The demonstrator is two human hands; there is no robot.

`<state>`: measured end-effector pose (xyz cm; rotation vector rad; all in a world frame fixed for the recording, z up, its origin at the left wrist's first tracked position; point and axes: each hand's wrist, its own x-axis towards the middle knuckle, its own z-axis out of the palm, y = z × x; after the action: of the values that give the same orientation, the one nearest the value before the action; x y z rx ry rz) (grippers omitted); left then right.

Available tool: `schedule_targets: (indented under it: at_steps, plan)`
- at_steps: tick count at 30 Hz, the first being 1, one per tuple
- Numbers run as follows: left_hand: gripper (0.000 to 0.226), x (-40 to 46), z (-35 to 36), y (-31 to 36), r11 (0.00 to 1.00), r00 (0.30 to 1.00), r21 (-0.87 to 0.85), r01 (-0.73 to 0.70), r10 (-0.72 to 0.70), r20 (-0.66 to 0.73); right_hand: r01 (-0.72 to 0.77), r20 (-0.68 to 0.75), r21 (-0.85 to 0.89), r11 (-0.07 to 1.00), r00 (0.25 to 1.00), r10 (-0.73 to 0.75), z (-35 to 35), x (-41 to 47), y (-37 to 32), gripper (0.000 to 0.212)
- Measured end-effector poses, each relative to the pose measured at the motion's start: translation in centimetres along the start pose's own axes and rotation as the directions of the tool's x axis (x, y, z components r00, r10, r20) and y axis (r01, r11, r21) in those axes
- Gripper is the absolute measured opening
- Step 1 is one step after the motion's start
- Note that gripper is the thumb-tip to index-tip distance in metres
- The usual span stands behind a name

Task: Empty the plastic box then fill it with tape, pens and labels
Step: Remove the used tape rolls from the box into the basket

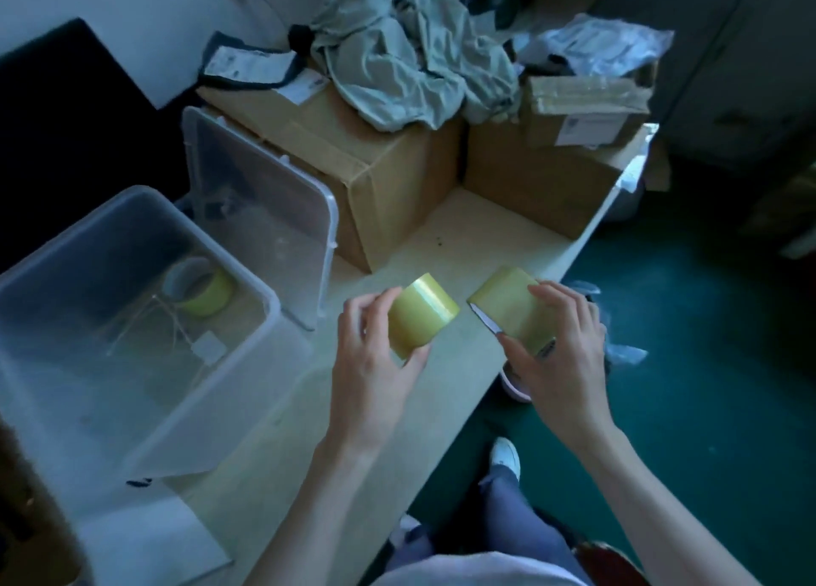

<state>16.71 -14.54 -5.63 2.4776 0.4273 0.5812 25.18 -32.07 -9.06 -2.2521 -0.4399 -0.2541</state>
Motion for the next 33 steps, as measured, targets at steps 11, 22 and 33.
schedule_targets:
  at_steps: [11,22,33]
  plan:
    - [0.059,3.5,12.6,5.5,0.977,0.973,-0.176,0.124,-0.084,0.215,-0.201,-0.016,-0.047,0.978,0.98,0.2,-3.9,2.5,12.5,0.057]
    - [0.056,0.6,28.8,6.2,0.935,0.718,-0.169,0.312,-0.115,0.687,-0.601,0.019,0.021,0.799,0.799,0.601,-3.0,0.8,25.5,0.053]
    - [0.054,-1.8,46.2,-2.1,0.591,0.442,0.1,0.801,-0.696,0.566,-0.842,0.068,0.137,0.522,0.534,0.843,7.0,-2.6,39.3,0.057]
